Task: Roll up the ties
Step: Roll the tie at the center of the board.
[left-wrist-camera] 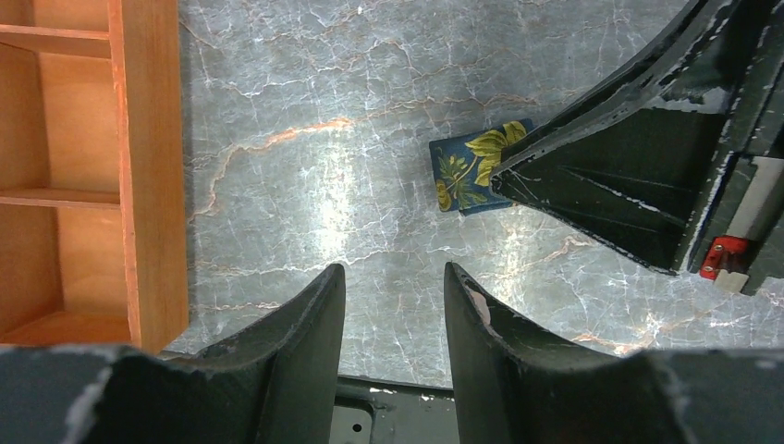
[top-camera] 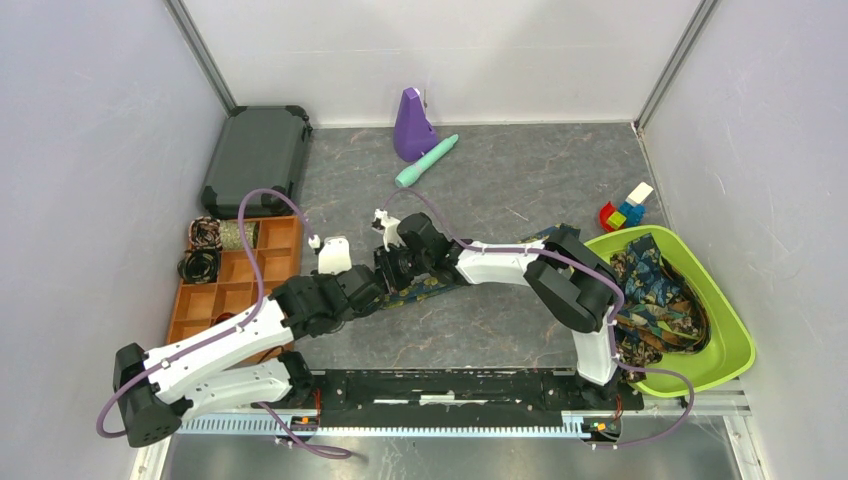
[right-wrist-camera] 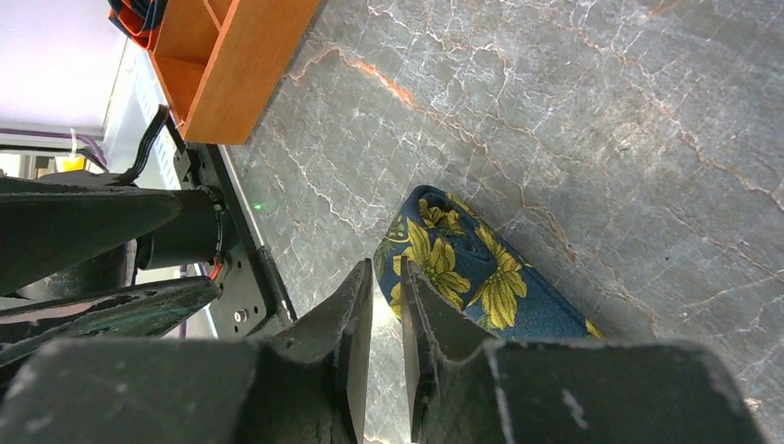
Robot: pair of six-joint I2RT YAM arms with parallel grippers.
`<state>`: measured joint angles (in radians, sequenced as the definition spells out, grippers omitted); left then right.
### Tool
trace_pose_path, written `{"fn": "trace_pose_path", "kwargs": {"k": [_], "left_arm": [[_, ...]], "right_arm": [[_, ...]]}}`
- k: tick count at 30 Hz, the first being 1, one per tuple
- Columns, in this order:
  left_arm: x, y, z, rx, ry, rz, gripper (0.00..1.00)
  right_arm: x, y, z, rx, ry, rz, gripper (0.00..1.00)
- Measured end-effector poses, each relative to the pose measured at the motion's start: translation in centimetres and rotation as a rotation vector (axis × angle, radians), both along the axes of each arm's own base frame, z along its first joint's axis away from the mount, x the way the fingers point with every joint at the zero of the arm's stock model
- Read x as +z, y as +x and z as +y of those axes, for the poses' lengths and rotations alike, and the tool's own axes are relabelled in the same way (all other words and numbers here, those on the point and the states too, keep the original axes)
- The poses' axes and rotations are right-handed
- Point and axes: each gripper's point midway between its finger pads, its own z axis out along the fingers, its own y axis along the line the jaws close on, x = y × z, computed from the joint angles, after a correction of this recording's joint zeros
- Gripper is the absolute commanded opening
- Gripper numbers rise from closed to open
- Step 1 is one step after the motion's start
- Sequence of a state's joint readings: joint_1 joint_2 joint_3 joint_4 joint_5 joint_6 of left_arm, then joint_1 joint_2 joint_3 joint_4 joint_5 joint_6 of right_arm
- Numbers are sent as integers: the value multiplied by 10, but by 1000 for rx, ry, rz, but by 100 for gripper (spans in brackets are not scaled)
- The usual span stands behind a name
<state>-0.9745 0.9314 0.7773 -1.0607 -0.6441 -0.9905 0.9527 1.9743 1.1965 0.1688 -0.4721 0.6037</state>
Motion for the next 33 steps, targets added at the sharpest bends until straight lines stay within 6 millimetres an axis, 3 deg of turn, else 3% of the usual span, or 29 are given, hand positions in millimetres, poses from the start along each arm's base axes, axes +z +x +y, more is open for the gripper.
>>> {"fn": "trace_pose_path", "kwargs": {"k": [12,22,28,33], "left_arm": [[-15,2,-5,14,-47,26,53],[-35,9,-15,16,-153,57,58],[-50,14,-24,3,-232,59,54],[-50,25,-31,13,-266,31,51]], "right_arm": [[-24,-5,-15,-18,-51,7,22],[-27,0,-21,-33,-37,-3,21],[-26,6,-25,-48,-38,-2,21],[-26,7,-25,-49,-37,-2,21]]}}
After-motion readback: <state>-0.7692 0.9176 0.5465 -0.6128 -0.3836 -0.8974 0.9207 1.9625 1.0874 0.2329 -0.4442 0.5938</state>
